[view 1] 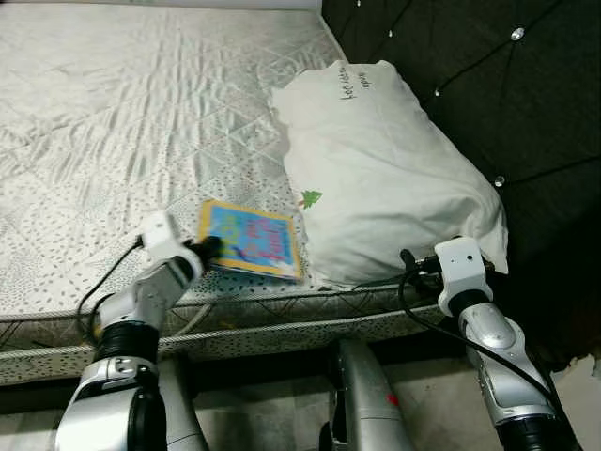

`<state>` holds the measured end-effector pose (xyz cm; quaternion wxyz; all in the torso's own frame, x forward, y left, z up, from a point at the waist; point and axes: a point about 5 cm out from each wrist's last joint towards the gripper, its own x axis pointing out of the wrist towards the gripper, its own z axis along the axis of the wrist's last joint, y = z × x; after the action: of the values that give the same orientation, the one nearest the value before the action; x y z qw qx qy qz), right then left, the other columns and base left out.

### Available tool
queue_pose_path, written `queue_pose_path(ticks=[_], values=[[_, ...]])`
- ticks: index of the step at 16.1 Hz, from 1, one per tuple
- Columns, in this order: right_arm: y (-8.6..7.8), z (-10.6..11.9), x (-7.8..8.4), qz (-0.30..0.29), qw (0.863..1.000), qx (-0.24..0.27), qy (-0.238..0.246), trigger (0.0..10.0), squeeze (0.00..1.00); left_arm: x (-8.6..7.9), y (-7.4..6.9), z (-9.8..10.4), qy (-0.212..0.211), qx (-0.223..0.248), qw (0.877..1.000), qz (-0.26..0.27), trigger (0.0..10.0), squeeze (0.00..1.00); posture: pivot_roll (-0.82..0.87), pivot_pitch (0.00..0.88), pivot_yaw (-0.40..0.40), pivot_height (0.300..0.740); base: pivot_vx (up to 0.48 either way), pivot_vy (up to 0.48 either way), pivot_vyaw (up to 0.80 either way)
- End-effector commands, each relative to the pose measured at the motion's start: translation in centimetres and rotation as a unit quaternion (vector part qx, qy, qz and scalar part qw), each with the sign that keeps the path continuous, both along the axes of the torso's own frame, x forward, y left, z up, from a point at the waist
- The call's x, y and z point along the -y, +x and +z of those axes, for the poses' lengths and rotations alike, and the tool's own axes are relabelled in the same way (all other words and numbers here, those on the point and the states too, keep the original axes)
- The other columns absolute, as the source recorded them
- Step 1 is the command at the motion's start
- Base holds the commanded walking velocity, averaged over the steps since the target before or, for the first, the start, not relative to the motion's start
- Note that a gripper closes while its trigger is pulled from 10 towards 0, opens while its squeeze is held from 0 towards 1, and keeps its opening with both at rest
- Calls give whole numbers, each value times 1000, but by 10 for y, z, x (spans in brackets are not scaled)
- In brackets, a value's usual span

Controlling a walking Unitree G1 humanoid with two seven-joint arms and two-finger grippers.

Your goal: Clean up the room

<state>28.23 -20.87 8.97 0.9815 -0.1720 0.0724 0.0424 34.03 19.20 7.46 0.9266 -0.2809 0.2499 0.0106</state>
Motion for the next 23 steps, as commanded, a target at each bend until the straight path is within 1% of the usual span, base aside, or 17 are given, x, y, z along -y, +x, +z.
queue_pose_path(ticks=[1,3,7,9,10,11,13,14,15,16,17,18,20,21,22,23], values=[[2,2,0,6,1000,2,-1,10000,0,-5,0,0,13,-2,1000,14,10000,1000,-63,25,-91,525,0,0,0],[3,1,-1,8,1000,2,-2,10000,0,-5,0,0,15,-2,1000,14,10000,1000,-63,25,-91,525,0,0,0],[5,0,-4,14,1000,3,-3,10000,0,4,-1,-6,25,-4,1000,-1,10000,1000,-50,16,-89,525,0,0,0],[6,1,-5,15,1000,4,-2,10000,0,3,0,-6,29,-5,1000,1,10000,1000,-50,16,-87,525,0,0,0],[6,1,-6,14,1000,5,-1,10000,0,1,0,-6,38,0,999,6,10000,1000,-47,18,-84,525,0,0,0],[7,1,-9,12,1000,7,8,10000,0,-6,3,4,66,42,997,30,10000,1000,-34,17,-70,525,0,0,0],[8,1,-10,12,1000,10,12,10000,0,-7,2,9,73,64,994,42,10000,1000,-29,15,-65,525,0,0,0],[12,4,-15,10,999,22,29,10000,0,-4,-1,16,86,89,991,57,10000,1000,-2,11,-45,525,0,0,0],[18,7,-23,9,998,35,59,10000,0,7,-7,26,113,116,985,59,10000,1000,48,7,-43,525,0,0,0],[19,5,-25,10,997,33,72,10000,0,14,-11,27,122,123,984,47,10000,1000,48,7,-43,525,0,0,0],[24,4,-28,13,996,31,84,10000,0,20,-17,33,141,141,978,54,10000,1000,83,1,-50,525,0,0,0],[30,7,-33,20,995,36,92,10000,0,22,-22,36,157,151,974,64,10000,1000,93,0,-52,525,0,0,0],[36,10,-39,20,993,43,109,10000,0,25,-32,42,186,179,962,84,10000,1000,114,0,-58,525,0,0,0],[38,10,-41,17,990,45,130,10000,0,27,-36,47,208,197,954,86,10000,1000,122,0,-58,525,0,0,0],[41,11,-46,14,985,44,166,10000,0,29,-39,53,241,216,942,83,10000,1000,131,0,-60,525,0,0,0],[42,11,-48,16,984,43,173,10000,0,30,-40,54,247,219,940,82,10000,1000,131,0,-60,525,0,0,0]])
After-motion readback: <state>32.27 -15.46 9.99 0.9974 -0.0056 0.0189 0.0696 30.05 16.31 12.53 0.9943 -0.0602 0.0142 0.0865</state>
